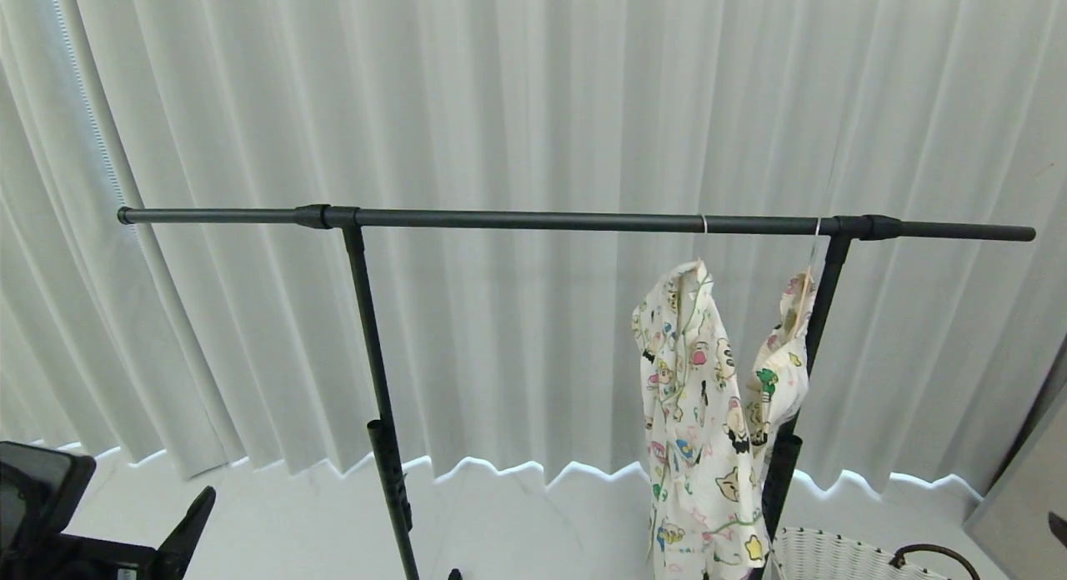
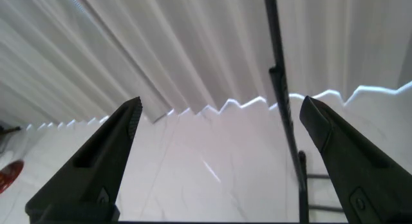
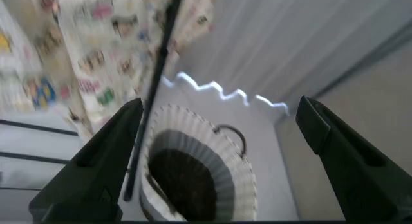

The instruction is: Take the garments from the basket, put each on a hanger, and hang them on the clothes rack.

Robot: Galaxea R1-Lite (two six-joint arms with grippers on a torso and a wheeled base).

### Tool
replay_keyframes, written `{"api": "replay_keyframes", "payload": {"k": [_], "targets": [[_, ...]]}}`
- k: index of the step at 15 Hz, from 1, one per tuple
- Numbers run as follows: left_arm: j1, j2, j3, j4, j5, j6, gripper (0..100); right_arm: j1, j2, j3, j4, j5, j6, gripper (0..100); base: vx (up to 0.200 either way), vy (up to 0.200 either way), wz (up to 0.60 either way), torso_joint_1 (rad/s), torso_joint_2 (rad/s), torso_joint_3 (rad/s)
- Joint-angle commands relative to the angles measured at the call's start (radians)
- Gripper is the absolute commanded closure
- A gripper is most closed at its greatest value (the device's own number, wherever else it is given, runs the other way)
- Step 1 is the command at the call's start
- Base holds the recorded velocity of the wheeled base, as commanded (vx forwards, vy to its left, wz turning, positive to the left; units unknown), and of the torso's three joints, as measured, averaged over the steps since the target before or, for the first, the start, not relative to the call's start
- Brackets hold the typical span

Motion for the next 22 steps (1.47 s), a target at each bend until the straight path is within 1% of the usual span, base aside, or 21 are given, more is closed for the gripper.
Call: {"api": "replay_keyframes", "payload": {"k": [1,3,5,7,8,10,11,13,14,15,16,17,18,19,20,22], "targets": [[0.024,-0.207,0.004,0.135,0.000,0.001,0,-0.049,-0.243,0.107,0.057,-0.033,-0.042,0,-0.200,0.000,0.00,0.002,0.00,0.007],[0.026,-0.358,0.004,0.281,0.002,0.003,0,-0.049,-0.320,0.102,0.134,-0.039,-0.042,0,-0.200,0.000,0.00,0.002,0.00,0.010],[0.027,-0.526,0.004,0.451,0.008,0.007,0,-0.049,-0.361,0.107,0.177,-0.038,-0.042,0,-0.200,0.000,0.00,0.002,0.00,0.010],[0.046,-0.678,0.004,0.617,0.063,0.004,0,-0.047,-0.376,0.129,0.191,-0.036,-0.039,0,-0.200,0.000,0.00,0.005,0.00,0.002],[0.066,-0.723,-0.006,0.650,0.080,0.003,0,-0.046,-0.392,0.142,0.189,-0.033,-0.039,0,-0.200,0.000,0.00,0.007,0.00,-0.002],[0.104,-0.766,-0.007,0.650,0.080,0.003,0,-0.035,-0.447,0.194,0.189,-0.030,-0.039,0,-0.200,0.000,0.00,0.000,0.00,0.005],[0.107,-0.780,-0.007,0.650,0.081,0.003,0,-0.030,-0.473,0.211,0.186,-0.030,-0.039,0,0.000,0.000,0.00,0.000,0.00,0.000],[0.106,-0.867,-0.007,0.650,0.080,-0.001,0,-0.019,-0.522,0.213,0.188,-0.027,-0.034,0,0.000,0.000,0.00,0.000,0.00,0.000],[0.106,-0.893,-0.007,0.650,0.080,-0.005,0,-0.019,-0.544,0.213,0.188,-0.029,-0.028,0,-0.200,0.000,0.00,0.017,0.02,0.002],[0.107,-0.954,-0.007,0.652,0.075,-0.011,0,-0.021,-0.606,0.213,0.188,-0.033,0.004,0,0.000,0.000,0.00,0.000,0.00,0.000],[0.116,-0.977,-0.007,0.650,0.071,-0.014,0,-0.039,-0.652,0.213,0.191,-0.033,0.026,0,0.000,0.000,0.00,0.000,0.00,0.000],[0.116,-0.977,-0.006,0.650,0.071,-0.017,0,-0.044,-0.656,0.213,0.192,-0.036,0.043,0,0.000,0.000,0.00,0.000,0.00,0.000],[0.116,-0.977,-0.006,0.650,0.072,-0.019,0,-0.044,-0.656,0.217,0.188,-0.061,0.087,0,0.000,0.000,0.00,0.000,0.00,0.000],[0.116,-0.977,-0.006,0.650,0.072,-0.017,0,-0.044,-0.656,0.221,0.186,-0.110,0.106,0,0.000,0.000,0.00,0.000,0.00,0.000],[0.116,-0.977,-0.006,0.650,0.072,-0.019,0,-0.044,-0.656,0.219,0.186,-0.135,0.107,0,0.000,0.000,0.00,0.000,0.00,0.000],[0.116,-0.977,-0.006,0.650,0.074,-0.047,0,-0.044,-0.656,0.234,0.162,-0.148,0.116,0,0.000,0.000,0.00,0.000,0.00,0.000]]}}
